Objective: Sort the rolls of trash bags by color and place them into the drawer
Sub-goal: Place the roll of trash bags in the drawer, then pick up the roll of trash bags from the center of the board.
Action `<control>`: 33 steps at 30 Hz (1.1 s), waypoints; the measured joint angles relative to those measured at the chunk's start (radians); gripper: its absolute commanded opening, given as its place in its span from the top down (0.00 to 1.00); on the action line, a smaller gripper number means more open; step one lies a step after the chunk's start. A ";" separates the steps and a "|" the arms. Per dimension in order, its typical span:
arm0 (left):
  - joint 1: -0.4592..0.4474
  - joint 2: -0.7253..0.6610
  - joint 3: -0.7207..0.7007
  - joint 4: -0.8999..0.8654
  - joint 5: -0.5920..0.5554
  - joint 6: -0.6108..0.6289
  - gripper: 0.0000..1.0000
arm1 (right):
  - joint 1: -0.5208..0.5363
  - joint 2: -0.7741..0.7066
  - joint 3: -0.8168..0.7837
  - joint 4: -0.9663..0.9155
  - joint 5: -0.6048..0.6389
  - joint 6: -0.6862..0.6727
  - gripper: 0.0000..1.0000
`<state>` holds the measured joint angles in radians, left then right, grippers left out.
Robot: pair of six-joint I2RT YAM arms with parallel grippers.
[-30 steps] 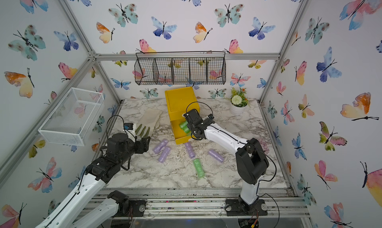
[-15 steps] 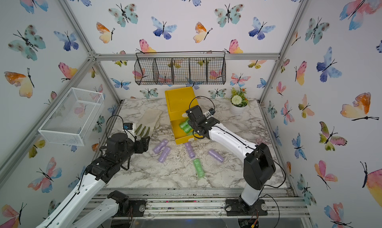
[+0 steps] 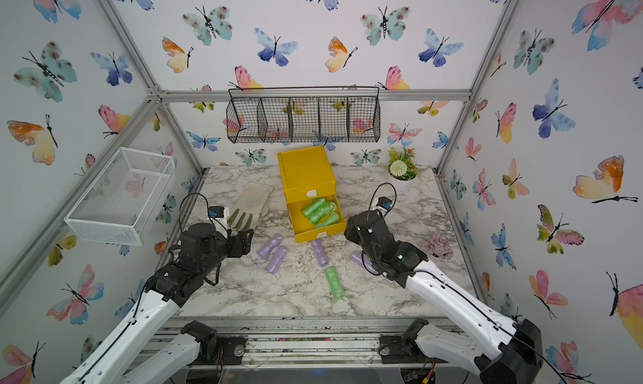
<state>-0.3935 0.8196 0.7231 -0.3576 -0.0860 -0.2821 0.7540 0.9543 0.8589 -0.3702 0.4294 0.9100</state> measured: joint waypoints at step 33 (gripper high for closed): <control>-0.846 0.992 0.497 -0.075 -0.152 -0.846 0.26 | -0.009 -0.290 -0.054 -0.366 0.303 -0.003 0.44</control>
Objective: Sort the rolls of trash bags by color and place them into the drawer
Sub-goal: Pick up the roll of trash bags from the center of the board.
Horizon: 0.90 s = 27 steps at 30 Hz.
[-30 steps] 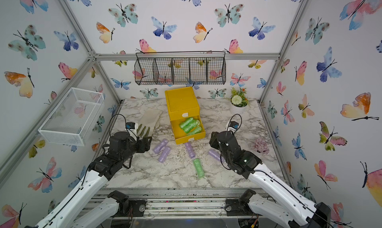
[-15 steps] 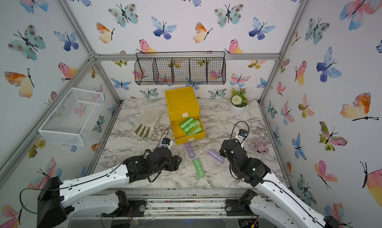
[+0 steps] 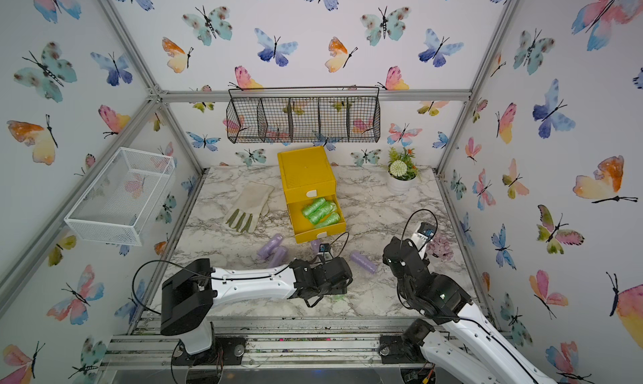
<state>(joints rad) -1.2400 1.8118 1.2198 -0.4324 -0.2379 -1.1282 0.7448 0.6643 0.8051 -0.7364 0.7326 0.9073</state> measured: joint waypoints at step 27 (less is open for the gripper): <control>0.042 0.096 -0.006 -0.005 0.041 0.002 0.62 | 0.000 -0.015 -0.011 -0.008 -0.011 0.016 0.44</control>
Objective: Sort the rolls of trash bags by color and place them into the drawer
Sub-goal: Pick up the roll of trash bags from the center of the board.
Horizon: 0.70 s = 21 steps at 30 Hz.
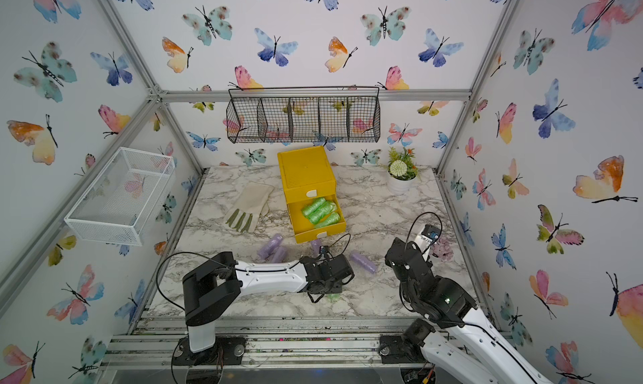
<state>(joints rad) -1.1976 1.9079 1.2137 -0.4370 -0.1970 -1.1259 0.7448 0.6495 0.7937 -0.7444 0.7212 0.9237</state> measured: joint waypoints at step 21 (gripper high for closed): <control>-0.032 -0.399 0.096 -0.161 -0.138 0.033 0.78 | 0.000 0.023 -0.034 0.095 -0.068 -0.007 0.44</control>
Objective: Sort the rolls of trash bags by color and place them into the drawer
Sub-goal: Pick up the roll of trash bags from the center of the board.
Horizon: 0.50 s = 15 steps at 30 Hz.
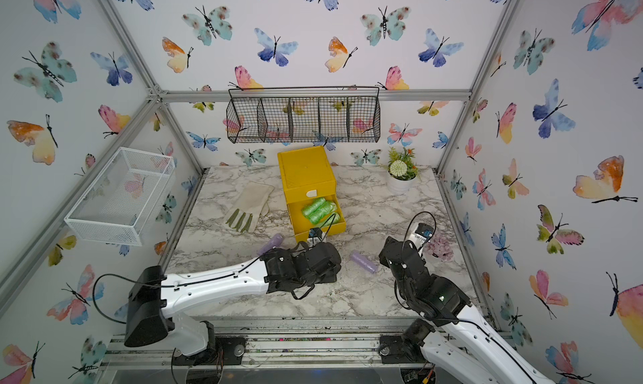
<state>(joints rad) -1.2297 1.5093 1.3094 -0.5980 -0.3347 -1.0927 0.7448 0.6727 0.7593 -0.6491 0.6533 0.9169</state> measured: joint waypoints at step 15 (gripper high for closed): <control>0.327 -0.058 0.040 -0.036 -0.021 0.105 0.80 | 0.000 0.010 -0.024 0.037 -0.060 -0.002 0.44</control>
<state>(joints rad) -0.9031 1.4513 1.3499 -0.6342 -0.3557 -0.9882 0.7448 0.6823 0.7353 -0.6121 0.5930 0.9154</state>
